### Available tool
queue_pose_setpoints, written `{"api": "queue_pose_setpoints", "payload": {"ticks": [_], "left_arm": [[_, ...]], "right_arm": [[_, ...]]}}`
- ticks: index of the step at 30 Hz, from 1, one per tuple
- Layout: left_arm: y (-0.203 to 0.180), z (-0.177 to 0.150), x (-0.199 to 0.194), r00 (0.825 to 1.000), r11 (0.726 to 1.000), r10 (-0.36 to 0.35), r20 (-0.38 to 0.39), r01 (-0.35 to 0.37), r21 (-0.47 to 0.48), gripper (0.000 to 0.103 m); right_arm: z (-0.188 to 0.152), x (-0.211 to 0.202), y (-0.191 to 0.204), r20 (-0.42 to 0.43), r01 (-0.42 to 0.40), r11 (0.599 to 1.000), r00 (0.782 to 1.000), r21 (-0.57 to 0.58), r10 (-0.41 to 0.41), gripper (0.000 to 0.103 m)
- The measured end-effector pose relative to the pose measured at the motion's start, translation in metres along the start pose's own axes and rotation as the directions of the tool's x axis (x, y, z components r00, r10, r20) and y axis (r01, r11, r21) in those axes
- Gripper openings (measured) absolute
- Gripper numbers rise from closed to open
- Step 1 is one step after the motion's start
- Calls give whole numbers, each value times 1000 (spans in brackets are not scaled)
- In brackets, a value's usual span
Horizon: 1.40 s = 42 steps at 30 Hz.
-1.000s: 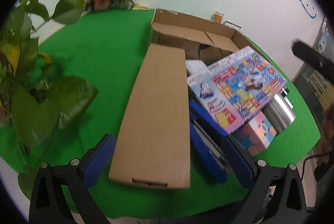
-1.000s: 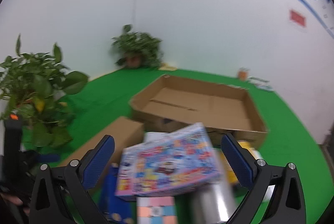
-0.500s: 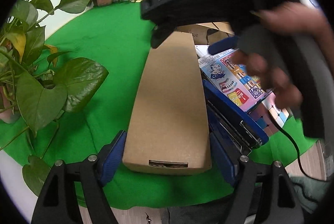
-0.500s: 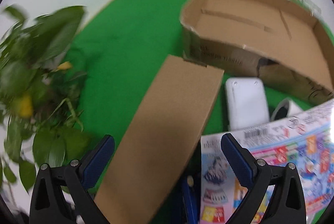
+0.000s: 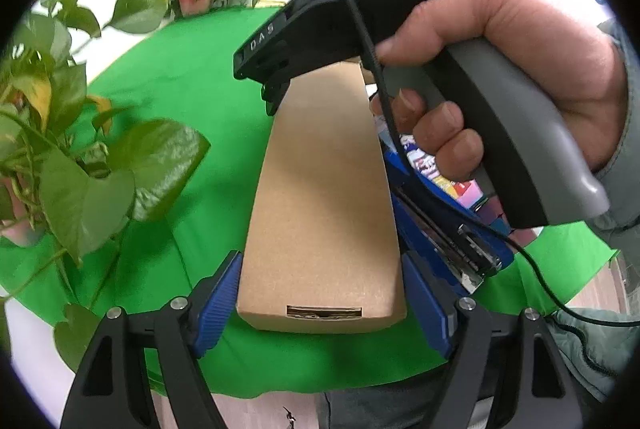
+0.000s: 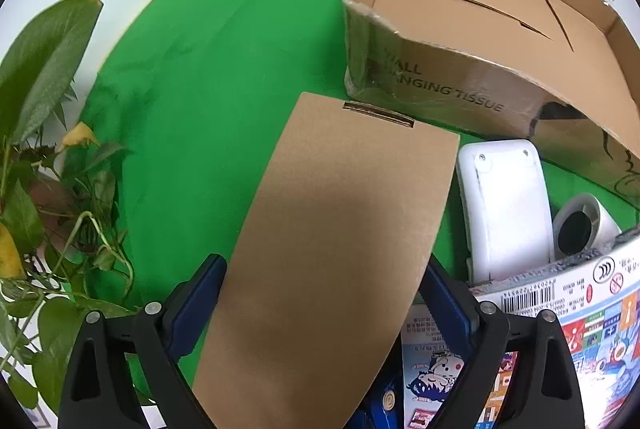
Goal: Organize rigid objects
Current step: 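Grasp the flat brown cardboard piece with the right gripper and lift it, then lower the cardboard piece into the open box and open the right gripper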
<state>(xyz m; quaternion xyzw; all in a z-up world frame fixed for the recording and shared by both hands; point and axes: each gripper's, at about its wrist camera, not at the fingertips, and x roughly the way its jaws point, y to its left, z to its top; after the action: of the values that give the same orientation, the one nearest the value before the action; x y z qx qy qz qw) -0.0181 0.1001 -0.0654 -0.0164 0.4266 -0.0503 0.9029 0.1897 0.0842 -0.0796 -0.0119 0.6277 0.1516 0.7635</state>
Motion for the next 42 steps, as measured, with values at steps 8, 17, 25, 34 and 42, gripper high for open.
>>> {"api": "queue_pose_setpoints", "payload": {"ticks": [8, 17, 25, 34, 42], "left_arm": [[-25, 32, -43, 986, 990, 68, 151, -85, 109, 79], [-34, 150, -25, 978, 995, -10, 206, -11, 101, 79], [-29, 244, 35, 985, 998, -38, 169, 30, 50, 79], [-33, 288, 109, 998, 1000, -14, 65, 14, -1, 79], [-23, 277, 161, 996, 998, 60, -64, -61, -23, 79]], "right_arm": [[9, -79, -10, 147, -89, 996, 986, 21, 85, 93], [109, -148, -57, 207, -28, 999, 978, 35, 20, 93], [226, -159, -98, 206, 27, 999, 978, 40, -34, 92], [325, -82, -140, 71, 24, 999, 997, 42, -27, 91], [343, 10, -152, -52, -62, 998, 997, 31, 63, 91]]}}
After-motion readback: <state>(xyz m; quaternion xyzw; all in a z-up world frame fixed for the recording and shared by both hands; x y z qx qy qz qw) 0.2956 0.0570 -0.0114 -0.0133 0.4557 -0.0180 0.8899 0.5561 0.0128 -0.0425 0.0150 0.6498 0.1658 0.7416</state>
